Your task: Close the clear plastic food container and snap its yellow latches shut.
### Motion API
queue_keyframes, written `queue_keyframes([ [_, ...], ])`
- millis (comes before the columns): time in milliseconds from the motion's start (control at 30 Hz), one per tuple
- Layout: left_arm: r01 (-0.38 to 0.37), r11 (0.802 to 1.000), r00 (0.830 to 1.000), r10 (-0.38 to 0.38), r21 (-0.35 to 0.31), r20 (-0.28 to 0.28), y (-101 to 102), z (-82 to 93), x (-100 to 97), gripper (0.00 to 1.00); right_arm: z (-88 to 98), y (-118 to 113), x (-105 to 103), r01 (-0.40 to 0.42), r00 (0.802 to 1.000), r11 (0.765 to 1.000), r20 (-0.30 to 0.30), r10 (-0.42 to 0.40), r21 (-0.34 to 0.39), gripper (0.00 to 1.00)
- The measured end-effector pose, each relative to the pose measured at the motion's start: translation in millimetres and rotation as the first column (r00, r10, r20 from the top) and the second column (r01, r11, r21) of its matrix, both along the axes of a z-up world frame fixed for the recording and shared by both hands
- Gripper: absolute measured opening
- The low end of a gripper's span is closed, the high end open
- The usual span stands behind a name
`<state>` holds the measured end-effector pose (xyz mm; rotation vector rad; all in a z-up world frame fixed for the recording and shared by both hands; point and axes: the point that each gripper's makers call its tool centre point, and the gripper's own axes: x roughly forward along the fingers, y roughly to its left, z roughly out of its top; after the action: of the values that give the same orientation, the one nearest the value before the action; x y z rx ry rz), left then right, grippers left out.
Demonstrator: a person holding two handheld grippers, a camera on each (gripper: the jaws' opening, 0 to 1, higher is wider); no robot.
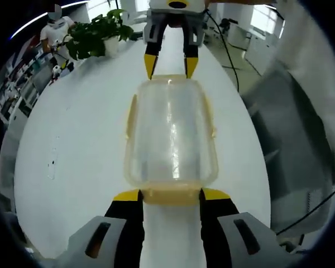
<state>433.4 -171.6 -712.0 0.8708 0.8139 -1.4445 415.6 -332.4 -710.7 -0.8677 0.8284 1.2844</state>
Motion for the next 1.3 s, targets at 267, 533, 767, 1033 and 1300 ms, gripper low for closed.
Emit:
queue_keyframes([
  [267,0.005,1.000,1.000,-0.005,0.001,0.004,-21,-6.8,5.4,0.36,-2.8,-20,4,0.002,1.000,1.000,0.006,-0.002,-0.004,0.36],
  [533,0.008,1.000,1.000,-0.008,0.022,0.013,-31,-10.6,7.4,0.36,-9.0,-31,7,0.005,1.000,1.000,0.010,-0.005,-0.008,0.36],
  [767,0.010,0.999,1.000,-0.010,0.048,0.008,-32,-20.5,5.4,0.37,-18.3,-32,5,-0.002,1.000,1.000,0.001,0.002,-0.012,0.36],
  [1033,0.010,0.998,1.000,-0.011,0.063,0.008,-33,-26.7,5.3,0.37,-27.3,-33,4,0.000,1.000,1.000,-0.006,-0.001,-0.012,0.36],
  [1300,0.012,0.998,1.000,-0.013,0.067,0.012,-32,-28.7,4.8,0.37,-28.4,-33,4,-0.008,1.000,1.000,-0.001,0.008,-0.008,0.36],
])
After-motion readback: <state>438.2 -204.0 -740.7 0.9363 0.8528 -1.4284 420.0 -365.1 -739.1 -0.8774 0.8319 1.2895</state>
